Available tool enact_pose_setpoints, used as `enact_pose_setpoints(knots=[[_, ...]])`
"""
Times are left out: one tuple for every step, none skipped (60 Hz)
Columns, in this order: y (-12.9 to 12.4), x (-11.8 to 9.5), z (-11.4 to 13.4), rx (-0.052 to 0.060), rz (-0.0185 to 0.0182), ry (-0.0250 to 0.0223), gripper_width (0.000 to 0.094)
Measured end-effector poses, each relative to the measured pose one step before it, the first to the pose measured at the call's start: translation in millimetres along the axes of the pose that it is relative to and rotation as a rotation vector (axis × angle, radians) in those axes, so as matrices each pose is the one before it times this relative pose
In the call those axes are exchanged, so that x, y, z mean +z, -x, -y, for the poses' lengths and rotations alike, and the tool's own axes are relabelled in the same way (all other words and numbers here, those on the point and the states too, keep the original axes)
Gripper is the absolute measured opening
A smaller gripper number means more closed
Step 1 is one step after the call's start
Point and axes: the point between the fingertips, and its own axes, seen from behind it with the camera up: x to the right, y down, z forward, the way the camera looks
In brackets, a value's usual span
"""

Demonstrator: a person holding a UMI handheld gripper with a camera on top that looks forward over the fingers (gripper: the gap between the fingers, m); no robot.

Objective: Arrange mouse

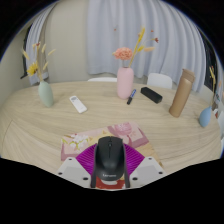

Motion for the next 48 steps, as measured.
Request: enact_pose_setpoints(knots=[[2.22,1.74,-6.52,-0.0042,-0.00123,0.00609,0.0376],[2.48,2.84,-5.21,-0.0032,-0.0011,0.00621,0.0378],[2.14,2.58,-4.47,-0.0002,0.00107,0.00855,0.0378],[2.05,1.75,-4.57,0.0036,0.00172,0.00877,0.0379],[1.97,1.33,-4.26,0.0072,0.00241,0.00799,0.0378],[1.64,1.43,-4.04,0.0093,0.00242,0.00625,0.0381],[-0.09,-0.83,-1.85,0.0079,-0.0024,0.00126,0.0385],[-0.14,-0.72,4.48,0.0051,-0.00318,-0.02293,0.0383],[-0.59,0.06,-1.12,0.002,-0.00366,-0.00113,0.0386],[-0.32,-0.4,-1.04,0.0001,-0.0042,0.00171,0.0389],[0.02,-0.5,-0.55,0.0019,-0.0024,0.00028,0.0395],[-0.06,-0.44,0.01,0.0038,-0.00073,-0.00047,0.0405],[-0.05,-0.22,-0.56,0.0054,-0.00181,0.00202,0.0415],[-0.61,-0.21,-1.0,0.0047,-0.00267,0.00417,0.0421],[-0.5,-0.28,-1.48,0.0028,-0.00227,0.00741,0.0444],[-0.15,-0.64,-1.17,-0.0002,-0.0011,0.00803,0.0497],[-0.21,-1.95,-0.1,0.0021,-0.00124,0.00652,0.0565],[-0.82,-1.34,-1.44,0.0022,-0.00309,0.00847,0.0666],[-0.89,-2.34,-0.99,0.0045,-0.00317,0.00746,0.0771],[-0.53,-3.31,0.36,0.0059,-0.00163,0.00303,0.0876],[-0.1,-3.91,1.24,0.0045,0.00214,-0.0021,0.0853],[-0.33,-4.87,1.92,0.0034,0.00314,-0.00472,0.083],[-1.16,-5.67,2.07,0.0036,-0.00051,-0.00631,0.0825],[-1.15,-6.51,2.07,0.003,-0.00033,-0.00605,0.083],[-1.28,-6.55,1.17,0.0011,-0.00158,-0.0056,0.0843],[-1.62,-7.56,1.34,0.0014,-0.00242,-0.00516,0.0858],[-1.79,-7.78,0.51,-0.0006,-0.0036,-0.00386,0.0864],[-2.44,-8.3,-0.06,-0.0018,-0.00723,-0.00204,0.086],[-2.42,-8.3,-0.87,-0.0027,-0.00739,-0.00092,0.0856],[-2.55,-8.85,-1.41,-0.002,-0.0077,0.00089,0.0856],[-2.26,-9.42,-1.51,-0.0014,-0.00693,0.00158,0.0856],[-1.73,-9.14,-2.39,-0.0014,-0.0051,0.0007,0.0858],[-1.52,-9.53,-2.18,0.0004,-0.00303,0.0013,0.0862],[-0.88,-9.85,-3.13,0.0013,-0.00166,0.00104,0.0862],[-1.38,-9.15,-2.76,0.0012,-0.00117,0.00029,0.0861],[-0.91,-10.11,-3.5,0.0029,-0.00043,0.00036,0.0862],[-0.28,-11.19,-3.58,0.0045,-0.00006,0.00232,0.0861],[-0.58,-9.74,-3.99,0.0048,0.00084,0.00103,0.0862],[-0.22,-9.77,-4.41,0.0049,0.00082,0.00097,0.0863],[-0.36,-9.77,-4.7,0.0053,0.00079,0.00131,0.0861],[-0.58,-9.33,-4.76,0.0045,0.00008,0.00157,0.0861],[-0.25,-9.14,-5.28,0.0028,0.00026,0.00267,0.0864],[-0.35,-9.11,-5.66,0.0011,0.00037,0.00392,0.0863],[-0.52,-8.93,-5.9,-0.0002,0.00014,0.00409,0.0861],[-0.52,-7.72,-6.16,-0.0002,0.00064,0.00179,0.0862],[-0.69,-9.28,-5.43,0.0012,-0.00397,0.00254,0.0861],[-1.06,-8.12,-5.48,0.0027,-0.00412,0.00187,0.0861],[-1.29,-7.82,-5.6,0.003,-0.00348,0.00139,0.0861]])
